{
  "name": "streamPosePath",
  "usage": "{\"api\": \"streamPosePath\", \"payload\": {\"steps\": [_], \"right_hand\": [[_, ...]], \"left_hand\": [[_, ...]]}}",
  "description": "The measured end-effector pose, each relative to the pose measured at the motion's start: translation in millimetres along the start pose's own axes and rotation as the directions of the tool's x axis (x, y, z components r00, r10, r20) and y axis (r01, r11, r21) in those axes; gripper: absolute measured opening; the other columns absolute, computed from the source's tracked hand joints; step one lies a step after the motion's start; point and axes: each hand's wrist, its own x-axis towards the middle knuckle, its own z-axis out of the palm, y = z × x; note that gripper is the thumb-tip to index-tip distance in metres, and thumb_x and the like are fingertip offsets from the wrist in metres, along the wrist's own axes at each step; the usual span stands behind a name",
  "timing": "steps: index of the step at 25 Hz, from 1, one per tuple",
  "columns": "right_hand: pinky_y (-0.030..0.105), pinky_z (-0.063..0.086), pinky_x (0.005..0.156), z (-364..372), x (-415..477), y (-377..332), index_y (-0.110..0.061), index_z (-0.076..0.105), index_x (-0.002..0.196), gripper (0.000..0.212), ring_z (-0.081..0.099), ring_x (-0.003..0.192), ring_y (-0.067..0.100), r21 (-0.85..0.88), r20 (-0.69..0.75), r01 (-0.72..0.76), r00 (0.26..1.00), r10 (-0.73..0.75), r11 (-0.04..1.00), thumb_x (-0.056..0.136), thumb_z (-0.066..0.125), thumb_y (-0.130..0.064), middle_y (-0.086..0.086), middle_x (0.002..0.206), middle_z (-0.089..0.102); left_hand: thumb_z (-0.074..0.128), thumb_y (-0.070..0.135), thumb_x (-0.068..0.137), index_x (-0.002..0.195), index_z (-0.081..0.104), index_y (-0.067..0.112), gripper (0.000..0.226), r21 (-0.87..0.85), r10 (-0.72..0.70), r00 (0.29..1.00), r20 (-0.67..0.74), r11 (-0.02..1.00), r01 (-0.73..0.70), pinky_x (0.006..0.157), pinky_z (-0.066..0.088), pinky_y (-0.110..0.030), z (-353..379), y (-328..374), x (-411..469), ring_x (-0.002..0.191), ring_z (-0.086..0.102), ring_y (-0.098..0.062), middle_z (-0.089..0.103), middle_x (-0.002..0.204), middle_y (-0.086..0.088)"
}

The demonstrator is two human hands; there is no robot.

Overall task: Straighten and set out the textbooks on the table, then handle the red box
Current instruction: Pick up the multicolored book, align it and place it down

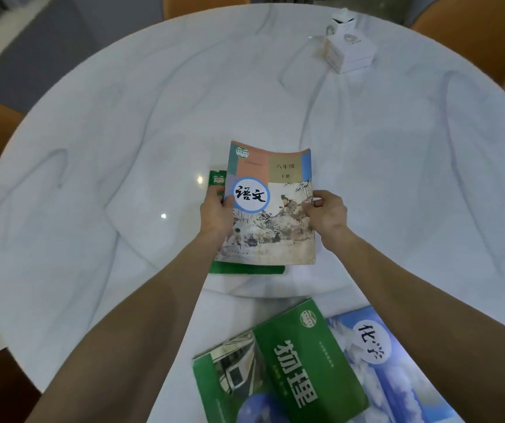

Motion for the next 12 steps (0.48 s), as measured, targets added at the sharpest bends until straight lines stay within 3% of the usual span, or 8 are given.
{"api": "streamPosePath", "payload": {"steps": [3, 8, 12], "right_hand": [[0.035, 0.055, 0.083, 22, -2, 3, -0.008, 0.063, 0.119, 0.029, 0.059, 0.084, 0.022, -0.024, 0.034, 0.003, 0.999, -0.002, 1.000, 0.090, 0.057, -0.008, 0.006, 0.095, 0.062], [0.034, 0.053, 0.078, 49, -2, 14, -0.006, 0.067, 0.111, 0.023, 0.055, 0.077, 0.022, -0.074, 0.056, 0.014, 0.998, -0.010, 0.997, 0.090, 0.056, -0.006, -0.005, 0.069, 0.057], [0.026, 0.045, 0.072, 56, 0, 23, 0.003, 0.069, 0.100, 0.020, 0.053, 0.076, 0.021, -0.181, 0.032, 0.043, 0.999, -0.038, 0.983, 0.091, 0.053, -0.004, 0.007, 0.080, 0.060]], "left_hand": [[0.043, 0.011, 0.098, 0.123, 0.045, 0.004, 0.026, 0.015, -0.022, 1.000, -0.020, 1.000, 0.023, 0.073, 0.043, -0.033, -13, -19, 5, 0.089, 0.053, -0.025, 0.056, 0.103, -0.010], [0.043, 0.008, 0.097, 0.123, 0.047, -0.001, 0.028, 0.080, -0.029, 0.998, -0.054, 0.996, 0.033, 0.073, 0.042, -0.033, -24, -38, 11, 0.086, 0.052, -0.026, 0.059, 0.103, -0.017], [0.044, 0.008, 0.097, 0.123, 0.050, -0.001, 0.028, 0.148, -0.009, 0.998, -0.057, 0.989, 0.017, 0.074, 0.043, -0.032, -22, -48, 11, 0.093, 0.059, -0.034, 0.064, 0.111, -0.023]]}}
